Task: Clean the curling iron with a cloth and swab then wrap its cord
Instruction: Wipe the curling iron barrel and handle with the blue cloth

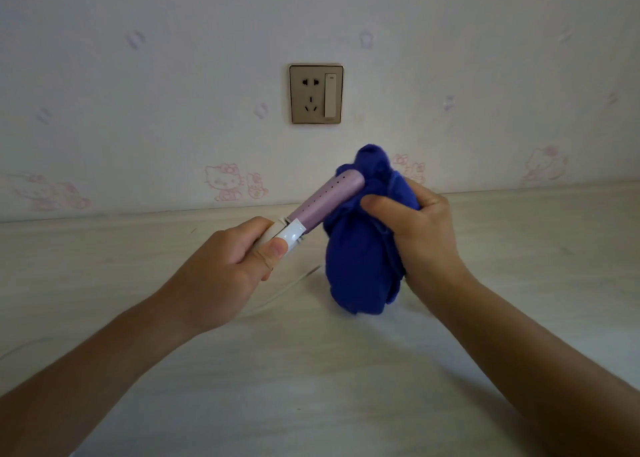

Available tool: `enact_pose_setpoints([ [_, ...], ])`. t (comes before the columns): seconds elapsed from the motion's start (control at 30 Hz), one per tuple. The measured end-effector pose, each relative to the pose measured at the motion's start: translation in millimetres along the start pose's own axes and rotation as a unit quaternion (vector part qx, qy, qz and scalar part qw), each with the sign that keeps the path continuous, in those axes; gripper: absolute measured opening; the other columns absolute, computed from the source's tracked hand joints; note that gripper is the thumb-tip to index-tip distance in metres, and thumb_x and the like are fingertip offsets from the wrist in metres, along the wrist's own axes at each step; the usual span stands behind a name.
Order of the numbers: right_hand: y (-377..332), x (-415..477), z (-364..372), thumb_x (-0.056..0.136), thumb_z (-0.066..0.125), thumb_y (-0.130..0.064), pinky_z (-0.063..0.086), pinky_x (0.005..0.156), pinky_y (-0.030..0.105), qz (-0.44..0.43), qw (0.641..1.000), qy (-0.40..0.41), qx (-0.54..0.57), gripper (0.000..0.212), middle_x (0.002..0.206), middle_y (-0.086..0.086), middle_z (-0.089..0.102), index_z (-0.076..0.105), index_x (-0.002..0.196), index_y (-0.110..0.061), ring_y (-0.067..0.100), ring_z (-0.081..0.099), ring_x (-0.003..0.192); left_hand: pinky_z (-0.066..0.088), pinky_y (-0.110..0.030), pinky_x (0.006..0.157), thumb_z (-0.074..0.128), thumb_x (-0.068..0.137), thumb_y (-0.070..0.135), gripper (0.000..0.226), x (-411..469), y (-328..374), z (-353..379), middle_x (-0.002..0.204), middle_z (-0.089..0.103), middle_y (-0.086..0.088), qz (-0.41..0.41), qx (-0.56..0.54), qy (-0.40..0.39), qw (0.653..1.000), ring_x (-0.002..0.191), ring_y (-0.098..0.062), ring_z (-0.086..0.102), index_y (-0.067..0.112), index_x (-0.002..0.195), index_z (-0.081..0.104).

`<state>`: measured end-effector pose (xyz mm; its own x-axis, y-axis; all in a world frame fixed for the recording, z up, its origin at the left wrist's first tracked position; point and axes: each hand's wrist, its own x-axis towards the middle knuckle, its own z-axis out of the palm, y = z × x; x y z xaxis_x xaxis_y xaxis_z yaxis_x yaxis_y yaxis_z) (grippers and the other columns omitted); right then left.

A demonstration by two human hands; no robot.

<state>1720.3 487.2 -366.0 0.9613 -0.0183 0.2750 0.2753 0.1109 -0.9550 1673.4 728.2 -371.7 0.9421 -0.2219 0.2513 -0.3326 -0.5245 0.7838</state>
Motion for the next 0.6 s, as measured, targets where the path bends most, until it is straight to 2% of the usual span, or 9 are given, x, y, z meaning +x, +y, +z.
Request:
enact_pose_setpoints([
  [0.07, -2.2, 7.9, -10.9, 0.089, 0.075, -0.013, 0.063, 0.075, 0.041, 0.021, 0.998, 0.057, 0.023, 0.014, 0.083, 0.007, 0.074, 0.076, 0.081, -0.024, 0.019, 0.071, 0.075, 0.035, -0.034, 0.053, 0.047, 0.09, 0.061, 0.039, -1.1, -6.4, -1.5, 0.07, 0.056, -0.008, -0.007, 0.002, -0.009, 1.0, 0.05, -0.011, 0.04, 0.024, 0.087, 0.059],
  [0.13, -2.6, 13.7, -19.4, 0.089, 0.075, -0.016, 0.064, 0.076, 0.041, 0.033, 0.994, 0.094, 0.036, 0.009, 0.088, 0.007, 0.075, 0.076, 0.085, -0.024, 0.019, 0.072, 0.077, 0.034, -0.032, 0.05, 0.048, 0.093, 0.056, 0.035, -2.1, -12.0, -2.6, 0.069, 0.055, -0.007, -0.013, -0.011, -0.017, 1.0, 0.049, -0.012, 0.039, 0.024, 0.087, 0.06],
  [0.2, -0.7, 15.1, -20.0, 0.089, 0.075, -0.017, 0.064, 0.075, 0.041, 0.039, 0.993, 0.102, 0.041, 0.009, 0.092, 0.009, 0.076, 0.076, 0.085, -0.026, 0.019, 0.073, 0.076, 0.033, -0.027, 0.045, 0.05, 0.09, 0.06, 0.046, -2.1, -15.8, -3.6, 0.07, 0.056, -0.004, -0.028, -0.057, -0.022, 0.998, 0.047, -0.015, 0.039, 0.015, 0.09, 0.061],
  [0.3, 4.0, 12.8, -13.3, 0.089, 0.075, -0.018, 0.065, 0.07, 0.034, 0.036, 0.996, 0.076, 0.026, 0.013, 0.088, 0.003, 0.078, 0.077, 0.082, -0.029, 0.015, 0.075, 0.073, 0.031, -0.024, 0.041, 0.052, 0.088, 0.057, 0.055, 1.6, -22.1, -9.6, 0.071, 0.058, -0.012, -0.083, -0.184, -0.038, 0.979, 0.042, -0.019, 0.039, 0.004, 0.096, 0.061],
  [0.37, 5.7, 10.8, -10.2, 0.089, 0.075, -0.018, 0.065, 0.07, 0.034, 0.031, 0.998, 0.061, 0.015, 0.016, 0.088, 0.0, 0.079, 0.078, 0.083, -0.032, 0.014, 0.075, 0.074, 0.031, -0.02, 0.038, 0.049, 0.092, 0.052, 0.056, 4.7, -25.6, -16.0, 0.07, 0.056, -0.017, -0.135, -0.336, -0.092, 0.927, 0.037, -0.017, 0.039, 0.0, 0.106, 0.064],
  [0.47, 8.9, 8.1, -7.2, 0.09, 0.074, -0.019, 0.064, 0.069, 0.035, 0.028, 0.999, 0.043, -0.002, 0.016, 0.089, 0.0, 0.079, 0.079, 0.086, -0.034, 0.016, 0.076, 0.076, 0.032, -0.021, 0.037, 0.042, 0.098, 0.05, 0.055, 8.2, -28.5, -27.7, 0.071, 0.054, -0.017, -0.134, -0.56, -0.206, 0.791, 0.038, -0.016, 0.034, 0.0, 0.117, 0.054],
  [0.53, 11.1, 6.3, -5.3, 0.089, 0.075, -0.017, 0.065, 0.068, 0.033, 0.031, 0.999, 0.033, -0.008, 0.013, 0.089, 0.003, 0.079, 0.079, 0.088, -0.029, 0.02, 0.077, 0.078, 0.034, -0.024, 0.036, 0.033, 0.102, 0.051, 0.052, 11.9, -30.3, -30.9, 0.069, 0.052, -0.013, -0.119, -0.651, -0.246, 0.708, 0.041, -0.016, 0.033, 0.003, 0.117, 0.046],
  [0.6, 12.4, 5.1, -3.2, 0.089, 0.075, -0.015, 0.065, 0.066, 0.03, 0.034, 0.999, 0.023, -0.011, 0.013, 0.087, 0.003, 0.079, 0.079, 0.086, -0.027, 0.021, 0.077, 0.077, 0.033, -0.023, 0.034, 0.02, 0.103, 0.056, 0.057, 15.2, -32.6, -30.8, 0.065, 0.045, -0.008, -0.113, -0.692, -0.255, 0.665, 0.04, -0.014, 0.035, 0.005, 0.114, 0.042],
])
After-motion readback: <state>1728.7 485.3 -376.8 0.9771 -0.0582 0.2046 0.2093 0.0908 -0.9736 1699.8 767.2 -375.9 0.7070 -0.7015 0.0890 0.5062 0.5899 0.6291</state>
